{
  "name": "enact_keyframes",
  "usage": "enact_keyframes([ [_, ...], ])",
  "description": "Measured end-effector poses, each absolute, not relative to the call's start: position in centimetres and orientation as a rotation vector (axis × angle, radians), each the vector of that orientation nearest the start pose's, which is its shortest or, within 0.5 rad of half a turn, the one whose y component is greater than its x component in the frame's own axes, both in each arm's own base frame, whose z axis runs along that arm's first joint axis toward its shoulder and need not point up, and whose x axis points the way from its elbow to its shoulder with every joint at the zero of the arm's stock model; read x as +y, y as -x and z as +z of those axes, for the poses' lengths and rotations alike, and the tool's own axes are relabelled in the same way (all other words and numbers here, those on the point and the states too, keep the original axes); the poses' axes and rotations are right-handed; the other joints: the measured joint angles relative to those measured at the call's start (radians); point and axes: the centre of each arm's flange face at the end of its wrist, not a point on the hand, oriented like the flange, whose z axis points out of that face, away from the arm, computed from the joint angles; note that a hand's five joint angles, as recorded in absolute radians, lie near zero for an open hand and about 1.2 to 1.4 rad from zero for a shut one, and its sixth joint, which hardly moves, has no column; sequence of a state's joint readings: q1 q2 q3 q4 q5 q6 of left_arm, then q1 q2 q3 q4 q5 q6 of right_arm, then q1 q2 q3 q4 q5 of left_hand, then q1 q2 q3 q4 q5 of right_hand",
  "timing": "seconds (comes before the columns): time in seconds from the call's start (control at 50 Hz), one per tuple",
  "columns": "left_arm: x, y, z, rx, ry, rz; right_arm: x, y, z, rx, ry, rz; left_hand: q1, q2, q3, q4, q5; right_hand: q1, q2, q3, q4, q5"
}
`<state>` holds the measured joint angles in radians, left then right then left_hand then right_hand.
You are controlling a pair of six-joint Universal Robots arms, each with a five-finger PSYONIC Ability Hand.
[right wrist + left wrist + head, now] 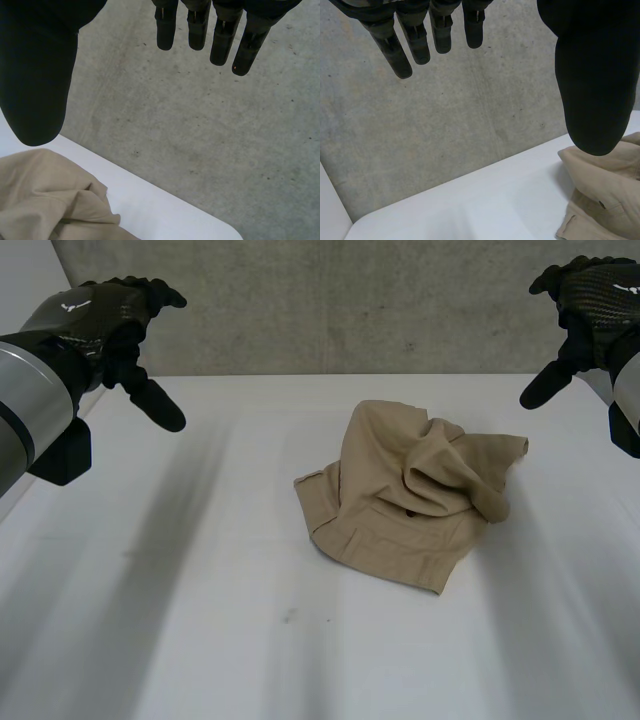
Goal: Fold the shorts.
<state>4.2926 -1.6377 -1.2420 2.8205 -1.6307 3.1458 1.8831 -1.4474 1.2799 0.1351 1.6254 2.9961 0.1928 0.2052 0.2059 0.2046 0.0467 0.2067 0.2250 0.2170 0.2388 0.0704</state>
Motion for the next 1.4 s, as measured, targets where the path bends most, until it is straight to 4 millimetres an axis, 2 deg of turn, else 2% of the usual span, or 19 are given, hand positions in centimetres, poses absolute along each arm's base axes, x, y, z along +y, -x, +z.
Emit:
enact_keyframes([
  [0.2,-23.0,24.3,35.5,2.449,-0.465,-2.294,-28.0,-22.4,34.5,2.091,0.446,-2.199,0.000,0.000,0.000,0.000,0.000,0.000,0.000,0.000,0.000,0.000],
  [0.32,-23.1,25.3,34.3,2.449,-0.513,-2.317,-27.7,-23.3,33.7,2.076,0.611,-2.159,0.000,0.000,0.000,0.000,0.000,0.000,0.000,0.000,0.000,0.000],
  [0.36,-23.4,26.6,32.7,2.458,-0.569,-2.335,-27.4,-24.0,32.3,2.078,0.803,-2.096,0.000,0.000,0.000,0.000,0.000,0.000,0.000,0.000,0.000,0.000],
  [0.44,-23.7,28.1,30.6,2.478,-0.642,-2.344,-27.0,-24.5,30.2,2.091,0.972,-2.010,0.000,0.000,0.000,0.000,0.000,0.000,0.000,0.000,0.000,0.000],
  [0.52,-23.9,31.2,25.6,2.564,-0.794,-2.276,-25.8,-24.5,26.0,2.154,1.125,-1.831,0.004,0.000,0.000,0.001,0.000,0.000,0.000,0.000,0.000,0.000],
  [0.56,-24.0,31.6,24.6,2.583,-0.817,-2.254,-25.6,-24.5,25.3,2.166,1.133,-1.807,0.004,0.000,0.000,0.001,0.000,0.000,0.000,0.000,0.000,0.000],
  [0.6,-24.3,32.8,21.6,2.644,-0.871,-2.167,-25.1,-24.1,23.1,2.199,1.139,-1.754,0.046,0.038,0.034,0.036,0.028,0.000,0.000,0.000,0.000,0.000],
  [0.64,-24.5,33.1,20.8,2.659,-0.883,-2.142,-25.0,-23.9,22.6,2.208,1.136,-1.747,0.070,0.055,0.051,0.054,0.044,0.000,0.000,0.000,0.000,0.000],
  [0.7,-25.0,34.4,17.4,2.722,-0.927,-2.035,-24.9,-22.7,19.9,2.249,1.094,-1.752,0.120,0.103,0.101,0.107,0.092,0.000,0.000,0.000,0.000,0.000],
  [0.74,-25.0,34.4,17.4,2.722,-0.927,-2.035,-24.9,-22.7,19.9,2.249,1.094,-1.752,0.120,0.103,0.101,0.107,0.092,0.000,0.000,0.000,0.000,0.000],
  [0.76,-25.0,35.4,15.6,2.752,-0.956,-1.984,-24.9,-22.0,18.9,2.267,1.069,-1.768,0.120,0.105,0.102,0.109,0.093,0.000,0.000,0.000,0.000,0.000],
  [0.86,-24.7,36.8,13.6,2.780,-0.977,-1.941,-25.0,-21.2,17.8,2.286,1.041,-1.791,0.120,0.105,0.102,0.109,0.093,0.000,0.000,0.000,0.000,0.000],
  [1.02,-25.0,38.4,12.3,2.800,-0.897,-1.960,-25.1,-21.1,17.5,2.288,1.036,-1.797,0.128,0.127,0.121,0.127,0.112,0.000,0.000,0.000,0.000,0.000],
  [1.12,-25.5,39.2,11.9,2.783,-0.847,-1.993,-25.0,-21.1,17.4,2.291,1.037,-1.791,0.316,0.287,0.277,0.281,0.265,0.000,0.000,0.000,0.000,0.000],
  [1.16,-25.9,39.3,11.6,2.767,-0.819,-1.995,-25.0,-21.1,17.4,2.291,1.037,-1.791,0.557,0.580,0.563,0.566,0.537,0.000,0.000,0.000,0.000,0.000],
  [1.22,-26.2,39.3,11.4,2.754,-0.798,-1.994,-25.0,-21.1,17.4,2.290,1.037,-1.791,0.656,0.689,0.685,0.688,0.653,0.000,0.000,0.000,0.000,0.000],
  [1.26,-26.6,39.1,11.1,2.722,-0.762,-1.990,-25.0,-21.1,17.4,2.288,1.038,-1.793,0.854,0.936,0.931,0.937,0.874,0.000,0.000,0.000,0.000,0.000],
  [1.32,-27.2,38.5,11.3,2.665,-0.713,-1.989,-25.0,-21.1,17.4,2.286,1.038,-1.796,0.866,0.982,0.970,0.989,0.908,0.000,0.000,0.000,0.000,0.000],
  [1.4,-29.2,36.6,12.9,2.564,-0.566,-2.006,-25.0,-21.1,17.4,2.286,1.038,-1.796,0.870,0.983,0.970,0.993,0.908,0.000,0.000,0.000,0.000,0.000],
])
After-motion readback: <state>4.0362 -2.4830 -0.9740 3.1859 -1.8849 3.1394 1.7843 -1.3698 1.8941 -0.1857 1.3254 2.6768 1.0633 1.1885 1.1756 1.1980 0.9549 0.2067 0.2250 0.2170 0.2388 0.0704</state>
